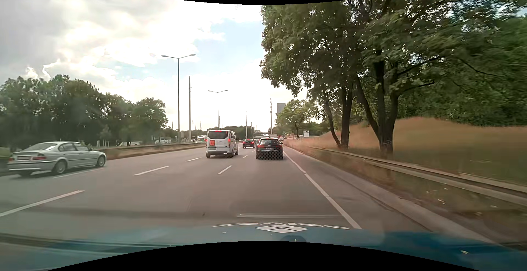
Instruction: Follow the waypoints while adhering to traffic rules and regulations
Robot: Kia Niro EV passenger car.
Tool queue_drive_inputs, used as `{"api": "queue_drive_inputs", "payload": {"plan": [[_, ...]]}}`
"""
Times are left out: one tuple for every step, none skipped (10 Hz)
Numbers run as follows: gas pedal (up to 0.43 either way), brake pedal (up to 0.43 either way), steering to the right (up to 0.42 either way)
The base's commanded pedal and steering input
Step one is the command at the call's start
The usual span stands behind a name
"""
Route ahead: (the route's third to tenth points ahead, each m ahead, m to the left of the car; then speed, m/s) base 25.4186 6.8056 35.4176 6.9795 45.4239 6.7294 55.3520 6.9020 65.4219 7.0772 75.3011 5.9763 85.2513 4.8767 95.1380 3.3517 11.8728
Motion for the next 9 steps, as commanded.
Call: {"api": "queue_drive_inputs", "payload": {"plan": [[0.067,0.0,-0.004],[0.067,0.0,-0.004],[0.157,0.0,-0.004],[0.169,0.0,-0.004],[0.169,0.0,-0.004],[0.169,0.0,-0.004],[0.177,0.0,-0.004],[0.177,0.0,-0.004],[0.189,0.0,-0.004]]}}
